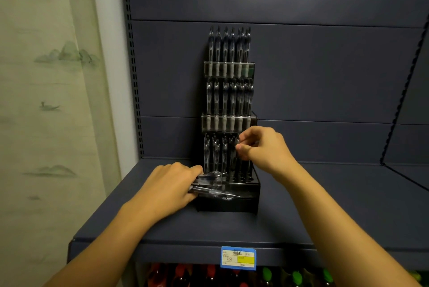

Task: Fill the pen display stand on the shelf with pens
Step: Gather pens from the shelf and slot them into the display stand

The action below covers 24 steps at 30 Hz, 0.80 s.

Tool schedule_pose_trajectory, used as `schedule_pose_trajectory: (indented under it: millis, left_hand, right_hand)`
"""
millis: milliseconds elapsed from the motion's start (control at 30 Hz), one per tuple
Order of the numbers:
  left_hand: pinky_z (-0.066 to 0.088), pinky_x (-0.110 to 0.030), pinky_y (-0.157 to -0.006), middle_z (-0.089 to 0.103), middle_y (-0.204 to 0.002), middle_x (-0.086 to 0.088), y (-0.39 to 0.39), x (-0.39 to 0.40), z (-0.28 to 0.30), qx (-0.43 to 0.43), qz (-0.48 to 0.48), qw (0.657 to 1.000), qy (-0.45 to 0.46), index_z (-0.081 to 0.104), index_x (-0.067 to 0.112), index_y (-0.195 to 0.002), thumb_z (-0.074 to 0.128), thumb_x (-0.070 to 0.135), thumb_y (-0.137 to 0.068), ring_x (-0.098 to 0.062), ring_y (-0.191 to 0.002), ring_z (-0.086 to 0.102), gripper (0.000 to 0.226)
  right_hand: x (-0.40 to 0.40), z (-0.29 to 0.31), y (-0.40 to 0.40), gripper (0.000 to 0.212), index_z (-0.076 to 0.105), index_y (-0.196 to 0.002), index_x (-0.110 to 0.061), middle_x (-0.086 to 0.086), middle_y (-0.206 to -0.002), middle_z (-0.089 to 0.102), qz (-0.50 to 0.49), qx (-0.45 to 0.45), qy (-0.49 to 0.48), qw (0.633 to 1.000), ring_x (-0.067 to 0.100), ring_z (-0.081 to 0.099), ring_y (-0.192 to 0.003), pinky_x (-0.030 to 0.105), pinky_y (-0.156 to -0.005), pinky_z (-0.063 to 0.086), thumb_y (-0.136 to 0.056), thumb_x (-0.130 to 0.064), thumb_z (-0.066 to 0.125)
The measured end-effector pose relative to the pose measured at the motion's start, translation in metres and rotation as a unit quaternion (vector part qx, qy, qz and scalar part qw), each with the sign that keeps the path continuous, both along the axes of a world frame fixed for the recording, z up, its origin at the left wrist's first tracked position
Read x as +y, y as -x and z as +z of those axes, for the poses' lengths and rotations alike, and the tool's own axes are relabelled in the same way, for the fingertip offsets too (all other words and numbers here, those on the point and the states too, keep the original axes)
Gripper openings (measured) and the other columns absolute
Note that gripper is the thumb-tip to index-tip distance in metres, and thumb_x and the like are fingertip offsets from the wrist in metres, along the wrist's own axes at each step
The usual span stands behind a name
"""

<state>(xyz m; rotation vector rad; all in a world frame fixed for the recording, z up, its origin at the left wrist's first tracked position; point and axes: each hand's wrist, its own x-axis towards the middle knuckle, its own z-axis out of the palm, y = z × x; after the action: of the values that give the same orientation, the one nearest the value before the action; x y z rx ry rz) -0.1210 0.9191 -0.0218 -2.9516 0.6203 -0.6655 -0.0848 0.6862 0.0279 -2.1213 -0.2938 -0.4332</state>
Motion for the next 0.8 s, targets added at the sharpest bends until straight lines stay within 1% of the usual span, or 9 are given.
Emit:
schedule_pose_trajectory:
  millis: [67, 200, 333, 400, 467, 600, 667, 800]
  left_hand:
    - [0.037, -0.032, -0.066, 0.066, -0.1, 0.005, 0.001, -0.001, 0.0, 0.0, -0.001, 1.0, -0.001, 0.051, 0.03, -0.114, 0.056, 0.038, -0.094, -0.02, -0.096, 0.062, 0.022]
    - [0.039, -0.032, -0.066, 0.066, -0.1, 0.006, 0.002, -0.001, 0.0, 0.006, -0.006, 1.0, 0.008, 0.051, 0.031, -0.115, 0.057, 0.039, -0.094, -0.019, -0.095, 0.062, 0.023]
    - [0.039, -0.032, -0.067, 0.066, -0.099, 0.007, 0.003, -0.001, 0.0, 0.008, -0.01, 1.0, 0.013, 0.051, 0.031, -0.113, 0.057, 0.039, -0.095, -0.018, -0.094, 0.062, 0.02]
    - [0.042, -0.032, -0.067, 0.066, -0.098, 0.008, 0.004, 0.0, -0.001, 0.01, -0.01, 1.0, 0.013, 0.051, 0.032, -0.111, 0.057, 0.039, -0.094, -0.016, -0.093, 0.062, 0.019]
    - [0.046, -0.032, -0.068, 0.066, -0.096, 0.009, 0.004, 0.002, -0.001, 0.013, -0.01, 1.0, 0.015, 0.051, 0.032, -0.111, 0.058, 0.038, -0.094, -0.016, -0.092, 0.062, 0.019]
    - [0.046, -0.032, -0.067, 0.065, -0.094, 0.009, 0.005, 0.002, -0.001, 0.016, -0.007, 1.0, 0.019, 0.051, 0.033, -0.11, 0.059, 0.039, -0.094, -0.015, -0.09, 0.062, 0.019]
    - [0.047, -0.033, -0.067, 0.065, -0.094, 0.009, 0.005, 0.002, -0.001, 0.016, -0.004, 1.0, 0.02, 0.052, 0.033, -0.11, 0.059, 0.039, -0.093, -0.016, -0.089, 0.062, 0.019]
    - [0.043, -0.032, -0.064, 0.064, -0.093, 0.007, 0.003, 0.003, 0.001, 0.013, 0.006, 0.999, 0.028, 0.053, 0.031, -0.111, 0.06, 0.038, -0.093, -0.017, -0.089, 0.062, 0.021]
  right_hand:
    - [0.002, -0.004, -0.001, 0.009, 0.067, -0.095, -0.016, 0.002, -0.085, 0.074, -0.001, -0.01, 0.021, 1.0, 0.017, 0.074, -0.08, 0.04, -0.082, 0.062, -0.091, -0.014, 0.075]
    - [0.005, -0.004, -0.002, 0.009, 0.066, -0.093, -0.015, 0.002, -0.083, 0.074, -0.009, -0.019, 0.043, 0.999, 0.018, 0.073, -0.082, 0.04, -0.083, 0.061, -0.091, -0.017, 0.075]
    - [0.006, 0.001, -0.001, 0.011, 0.065, -0.095, -0.013, 0.004, -0.084, 0.074, -0.024, -0.017, 0.072, 0.997, 0.018, 0.073, -0.082, 0.035, -0.084, 0.06, -0.092, -0.019, 0.073]
    - [0.007, 0.004, -0.002, 0.011, 0.067, -0.095, -0.011, 0.007, -0.086, 0.073, -0.018, -0.002, 0.101, 0.995, 0.019, 0.072, -0.083, 0.034, -0.083, 0.061, -0.092, -0.019, 0.074]
    - [0.01, 0.004, -0.003, 0.01, 0.068, -0.094, -0.01, 0.009, -0.089, 0.072, -0.005, 0.018, 0.124, 0.992, 0.021, 0.072, -0.084, 0.037, -0.083, 0.062, -0.092, -0.018, 0.073]
    - [0.011, 0.001, -0.003, 0.013, 0.071, -0.093, -0.009, 0.011, -0.093, 0.073, -0.017, 0.021, 0.136, 0.99, 0.025, 0.072, -0.089, 0.041, -0.085, 0.061, -0.093, -0.021, 0.073]
    - [0.01, 0.0, 0.0, 0.017, 0.073, -0.092, -0.008, 0.012, -0.09, 0.073, -0.026, 0.023, 0.154, 0.987, 0.026, 0.072, -0.088, 0.042, -0.085, 0.061, -0.093, -0.025, 0.074]
    - [0.007, 0.0, 0.009, 0.021, 0.075, -0.086, -0.008, 0.011, -0.084, 0.074, -0.04, 0.027, 0.175, 0.983, 0.025, 0.073, -0.082, 0.041, -0.083, 0.062, -0.093, -0.028, 0.073]
